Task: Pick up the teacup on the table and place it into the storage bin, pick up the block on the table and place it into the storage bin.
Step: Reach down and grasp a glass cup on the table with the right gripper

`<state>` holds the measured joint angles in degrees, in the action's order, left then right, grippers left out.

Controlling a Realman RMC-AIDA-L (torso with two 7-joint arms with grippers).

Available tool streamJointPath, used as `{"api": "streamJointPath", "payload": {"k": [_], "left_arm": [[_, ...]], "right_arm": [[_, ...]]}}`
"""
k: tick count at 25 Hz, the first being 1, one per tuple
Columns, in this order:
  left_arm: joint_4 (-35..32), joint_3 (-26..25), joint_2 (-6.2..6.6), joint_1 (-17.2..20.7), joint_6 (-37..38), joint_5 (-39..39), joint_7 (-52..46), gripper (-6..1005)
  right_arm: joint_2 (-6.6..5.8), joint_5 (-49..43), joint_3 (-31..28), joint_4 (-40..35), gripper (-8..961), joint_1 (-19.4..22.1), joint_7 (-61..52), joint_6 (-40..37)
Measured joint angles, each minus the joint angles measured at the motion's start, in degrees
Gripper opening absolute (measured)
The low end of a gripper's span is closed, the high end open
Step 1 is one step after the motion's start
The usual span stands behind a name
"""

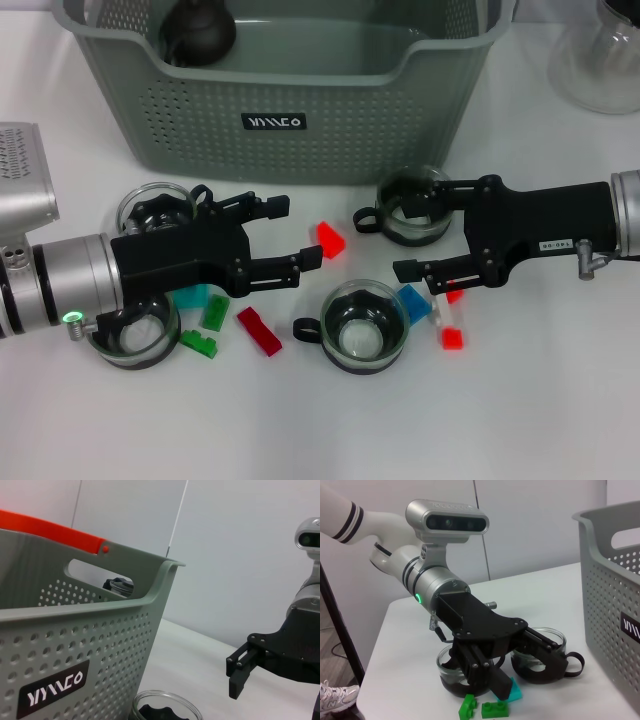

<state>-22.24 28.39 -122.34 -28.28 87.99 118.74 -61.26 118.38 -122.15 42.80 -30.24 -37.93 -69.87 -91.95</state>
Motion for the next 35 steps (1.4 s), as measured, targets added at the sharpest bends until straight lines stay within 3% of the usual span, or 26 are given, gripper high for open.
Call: {"api": "streamJointPath", "payload": {"k": [15, 20, 27, 35], "left_arm": [[0.0, 0.0, 0.0, -0.01, -0.02, 0.0, 0.0, 861], [0.0, 0.0, 0.0, 0.17, -0.02, 0.0, 0.01, 861], [0.0, 0.0, 0.08, 0.18, -0.02, 0.0, 0.01, 862], [0.0, -0.01, 0.08, 0.15, 0.31, 0.0, 0.0, 861]], "right_arm": [[0.0, -0.01, -0.34, 0.0, 851, -0.2, -0.1, 0.01], [-0.54, -0.02, -2.11, -0.36, 850, -0.39, -1.55, 0.07], [-1.04, -2.32, -0.62, -6.98, 851, -0.87, -10.68, 0.57], [-0.92, -11.51, 5.17, -14.83, 850, -3.77, -22.28, 0.61]]}}
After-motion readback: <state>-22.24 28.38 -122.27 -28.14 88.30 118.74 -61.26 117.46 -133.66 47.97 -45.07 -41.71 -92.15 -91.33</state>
